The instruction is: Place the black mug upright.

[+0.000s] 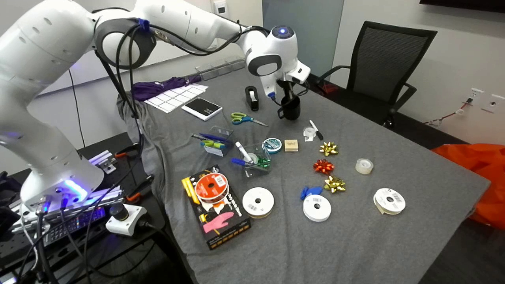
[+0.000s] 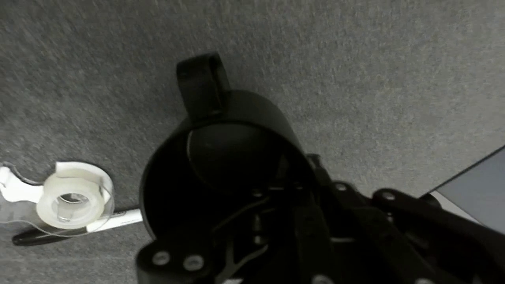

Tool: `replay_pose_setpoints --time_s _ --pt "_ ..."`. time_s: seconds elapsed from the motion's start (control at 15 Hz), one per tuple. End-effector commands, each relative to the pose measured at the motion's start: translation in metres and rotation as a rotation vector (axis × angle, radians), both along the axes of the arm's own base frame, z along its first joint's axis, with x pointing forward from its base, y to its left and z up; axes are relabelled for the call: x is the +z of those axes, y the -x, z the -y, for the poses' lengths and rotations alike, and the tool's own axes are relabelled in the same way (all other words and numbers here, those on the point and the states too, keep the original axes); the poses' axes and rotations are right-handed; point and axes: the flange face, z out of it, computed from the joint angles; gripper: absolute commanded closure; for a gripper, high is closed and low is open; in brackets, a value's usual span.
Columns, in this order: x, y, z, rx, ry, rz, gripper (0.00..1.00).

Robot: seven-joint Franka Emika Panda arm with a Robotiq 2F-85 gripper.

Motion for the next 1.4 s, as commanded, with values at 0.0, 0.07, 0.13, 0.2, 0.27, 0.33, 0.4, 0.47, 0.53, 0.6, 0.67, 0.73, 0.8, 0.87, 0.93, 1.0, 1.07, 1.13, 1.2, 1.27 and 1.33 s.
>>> replay_pose_setpoints --time_s 0.0,0.07,0.13,0.2,0.27,0.33,0.4,0.47,0.53,0.6,0.67,0.73,0.8,0.87,0.93,1.0,1.07,1.13,1.2,1.27,1.33 --pt "0.016 0.001 -0.014 -0.088 0.086 -0.138 0.99" --pt "0.017 0.001 -0.019 -0.106 0.097 -0.179 0.99" --pt "0.018 0.001 -0.023 -0.119 0.103 -0.214 0.99" --pt "0.019 0.001 -0.027 -0.13 0.105 -0.244 0.99" --pt "0.021 0.001 -0.031 -0.139 0.106 -0.268 0.99" --pt "0.022 0.0 -0.034 -0.148 0.107 -0.287 0.99" --pt "0.023 0.0 -0.036 -0.157 0.108 -0.299 0.99" --pt "0.023 0.0 -0.037 -0.164 0.11 -0.304 0.99" --pt "0.024 -0.001 -0.037 -0.17 0.109 -0.304 0.99" --pt "0.022 -0.002 -0.037 -0.175 0.11 -0.3 0.99" --pt "0.02 -0.003 -0.037 -0.178 0.113 -0.295 0.99" --pt "0.016 -0.003 -0.036 -0.181 0.119 -0.293 0.99" --pt "0.011 -0.003 -0.036 -0.185 0.124 -0.293 0.99" --pt "0.006 -0.003 -0.035 -0.188 0.131 -0.296 0.99" --pt "0.002 -0.002 -0.035 -0.189 0.137 -0.3 0.99" --pt "-0.002 -0.002 -0.034 -0.19 0.141 -0.303 0.99" --pt "-0.006 -0.001 -0.034 -0.193 0.143 -0.305 0.69" --pt "-0.008 -0.001 -0.032 -0.193 0.144 -0.305 0.68" --pt "-0.008 -0.002 -0.032 -0.193 0.144 -0.301 0.63" --pt "-0.007 -0.003 -0.031 -0.194 0.142 -0.292 0.56" --pt "-0.004 -0.003 -0.031 -0.191 0.142 -0.285 0.48"
